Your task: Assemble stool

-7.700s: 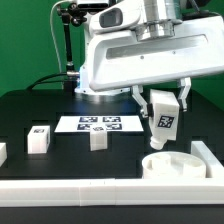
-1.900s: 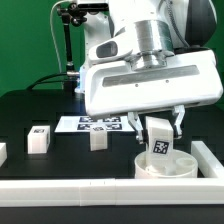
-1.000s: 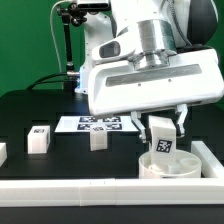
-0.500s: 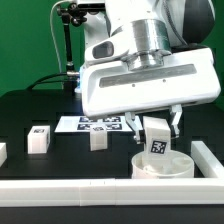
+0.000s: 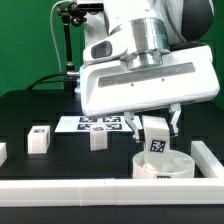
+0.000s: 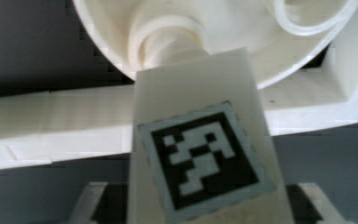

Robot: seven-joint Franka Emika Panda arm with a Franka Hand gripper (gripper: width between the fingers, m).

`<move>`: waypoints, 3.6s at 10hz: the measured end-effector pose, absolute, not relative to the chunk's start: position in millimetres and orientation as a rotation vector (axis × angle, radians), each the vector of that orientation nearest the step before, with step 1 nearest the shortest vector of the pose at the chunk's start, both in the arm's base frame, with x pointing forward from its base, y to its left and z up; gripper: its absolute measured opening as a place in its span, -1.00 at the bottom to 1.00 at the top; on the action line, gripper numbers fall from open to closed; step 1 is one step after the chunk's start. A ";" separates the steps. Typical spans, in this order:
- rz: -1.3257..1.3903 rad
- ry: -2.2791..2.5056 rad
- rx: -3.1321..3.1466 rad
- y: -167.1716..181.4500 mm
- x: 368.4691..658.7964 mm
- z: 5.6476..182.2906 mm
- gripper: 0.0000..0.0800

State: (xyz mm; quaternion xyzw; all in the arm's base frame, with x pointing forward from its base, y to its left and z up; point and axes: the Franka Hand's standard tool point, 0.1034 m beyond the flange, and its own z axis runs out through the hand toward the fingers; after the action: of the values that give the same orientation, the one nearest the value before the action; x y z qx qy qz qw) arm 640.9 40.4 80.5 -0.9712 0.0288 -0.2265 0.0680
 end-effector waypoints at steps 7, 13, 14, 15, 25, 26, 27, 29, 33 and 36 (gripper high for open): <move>-0.743 0.097 -2.924 37.2 643.4 80.2 -0.19; -0.780 0.095 -2.925 38.1 636.6 79.7 -0.19; -0.818 0.098 -2.922 37.6 636.8 79.5 -0.19; -0.856 0.102 -2.918 37.1 637.9 79.7 -0.19; -0.826 0.190 -2.903 27.9 637.8 79.1 -0.19; -0.826 0.190 -2.904 27.9 637.8 79.1 -0.19; -0.826 0.190 -2.904 27.9 637.8 79.1 -0.19; -0.825 0.199 -2.903 25.1 637.4 79.0 -0.19; -0.820 0.228 -2.894 23.9 635.4 77.6 -0.19; -0.851 0.232 -2.889 24.0 636.8 77.5 -0.19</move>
Offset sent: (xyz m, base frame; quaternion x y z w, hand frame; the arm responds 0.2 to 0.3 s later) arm 0.0000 0.0000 0.0000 0.0000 0.0000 0.0000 1.0000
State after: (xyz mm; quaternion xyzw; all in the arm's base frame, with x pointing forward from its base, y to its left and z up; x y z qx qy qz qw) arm 636.8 24.0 77.5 -0.9547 0.0766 -0.2812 0.0605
